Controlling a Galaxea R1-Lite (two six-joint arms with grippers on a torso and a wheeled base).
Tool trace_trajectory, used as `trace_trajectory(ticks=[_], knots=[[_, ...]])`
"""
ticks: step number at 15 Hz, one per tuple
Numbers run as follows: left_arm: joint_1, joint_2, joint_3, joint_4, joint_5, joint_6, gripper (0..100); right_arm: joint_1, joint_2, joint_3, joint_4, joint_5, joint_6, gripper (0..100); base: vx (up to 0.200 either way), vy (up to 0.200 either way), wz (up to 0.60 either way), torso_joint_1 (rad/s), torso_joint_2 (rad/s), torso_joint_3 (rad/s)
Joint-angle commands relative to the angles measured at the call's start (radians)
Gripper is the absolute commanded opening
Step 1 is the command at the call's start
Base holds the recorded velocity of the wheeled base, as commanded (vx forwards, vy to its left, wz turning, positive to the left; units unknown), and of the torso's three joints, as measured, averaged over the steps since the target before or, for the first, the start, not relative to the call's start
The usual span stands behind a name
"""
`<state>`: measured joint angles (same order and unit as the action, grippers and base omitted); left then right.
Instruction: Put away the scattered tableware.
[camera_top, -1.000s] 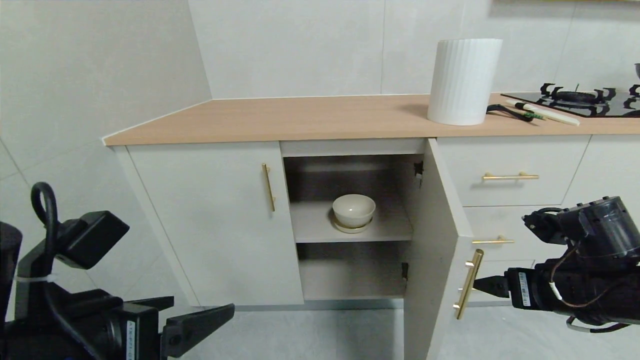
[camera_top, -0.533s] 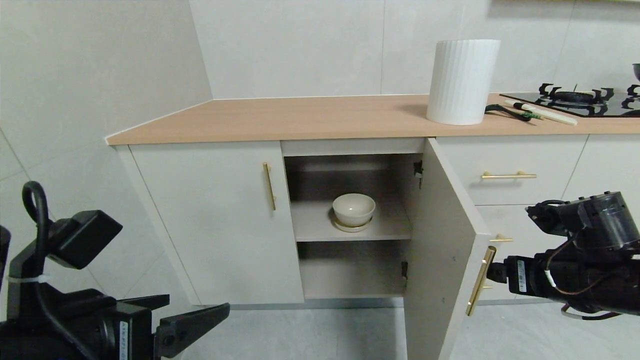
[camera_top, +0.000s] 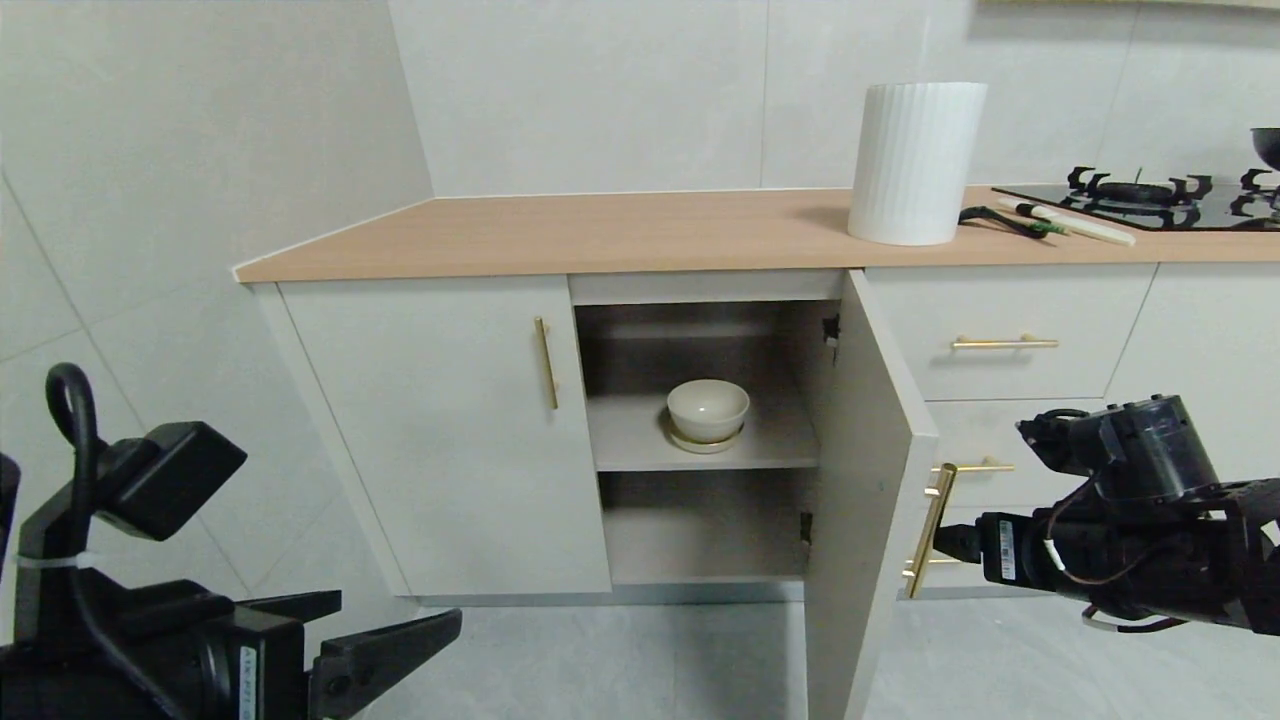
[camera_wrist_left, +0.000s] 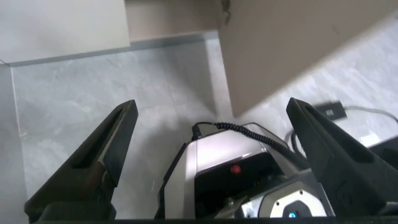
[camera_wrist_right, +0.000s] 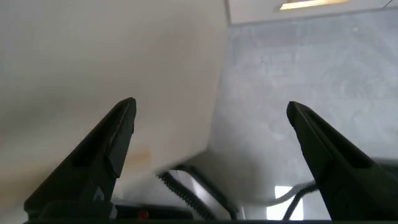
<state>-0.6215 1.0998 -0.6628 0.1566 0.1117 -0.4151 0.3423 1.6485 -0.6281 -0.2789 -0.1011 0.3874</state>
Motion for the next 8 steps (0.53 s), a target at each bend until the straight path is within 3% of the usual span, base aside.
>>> trace_trajectory(ticks=[1, 8], knots=[[0.000, 0.002, 0.000, 0.000, 0.000, -0.001, 100, 0.000, 0.028, 0.002, -0.014, 0.000, 0.002, 100, 0.000, 0.000, 0.00, 0.000, 0.00, 0.000], [0.000, 0.008, 0.000, -0.002, 0.000, 0.001, 100, 0.043, 0.217, -0.016, -0.312, 0.014, 0.008, 100, 0.000, 0.000, 0.00, 0.000, 0.00, 0.000]])
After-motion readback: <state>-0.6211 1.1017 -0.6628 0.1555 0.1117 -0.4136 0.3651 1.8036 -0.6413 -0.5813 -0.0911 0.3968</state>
